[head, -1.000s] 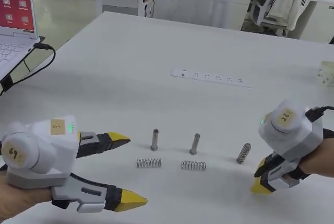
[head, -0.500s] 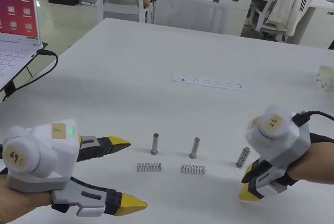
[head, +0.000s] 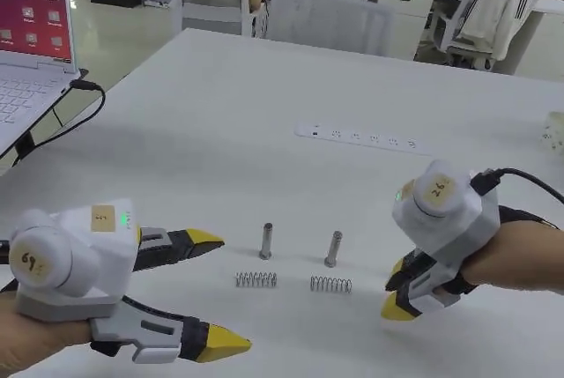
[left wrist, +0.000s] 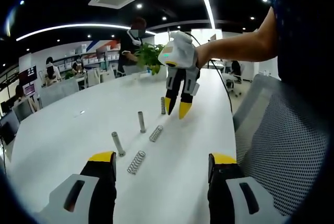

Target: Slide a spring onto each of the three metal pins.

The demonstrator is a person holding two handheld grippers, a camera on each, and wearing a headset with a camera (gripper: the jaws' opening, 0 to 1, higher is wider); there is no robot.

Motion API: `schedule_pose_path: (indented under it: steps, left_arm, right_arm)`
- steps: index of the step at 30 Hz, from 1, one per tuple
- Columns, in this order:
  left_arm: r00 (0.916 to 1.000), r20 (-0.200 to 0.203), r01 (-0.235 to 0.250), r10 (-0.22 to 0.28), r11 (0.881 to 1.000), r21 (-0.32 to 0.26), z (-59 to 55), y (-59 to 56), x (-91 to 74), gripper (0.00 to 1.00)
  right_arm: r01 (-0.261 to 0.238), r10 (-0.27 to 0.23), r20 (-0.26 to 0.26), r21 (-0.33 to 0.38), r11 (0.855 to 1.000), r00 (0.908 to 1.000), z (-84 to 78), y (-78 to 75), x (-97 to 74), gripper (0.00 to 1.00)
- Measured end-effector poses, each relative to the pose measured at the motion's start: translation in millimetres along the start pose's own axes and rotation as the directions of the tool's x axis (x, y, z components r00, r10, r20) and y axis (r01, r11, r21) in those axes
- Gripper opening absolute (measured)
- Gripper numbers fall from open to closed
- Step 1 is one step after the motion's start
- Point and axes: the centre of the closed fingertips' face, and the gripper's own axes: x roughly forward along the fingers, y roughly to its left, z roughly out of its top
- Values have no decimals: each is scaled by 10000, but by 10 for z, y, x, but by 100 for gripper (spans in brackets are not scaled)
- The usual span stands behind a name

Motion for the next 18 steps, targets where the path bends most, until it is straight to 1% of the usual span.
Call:
schedule_pose_path:
  steps: [7, 18]
  left_arm:
    - [10000, 14, 15, -15, 10000, -58, -4, -9, 9, 67]
    - [10000, 53, 45, -45, 9999, -136, -6, -18, 16, 67]
  right_arm:
    - [-11, 18, 231, -312, 9995, 9997, 210, -40, 51, 20]
    - [-150, 171, 336, -624, 9979, 9993, 381, -49, 212, 19]
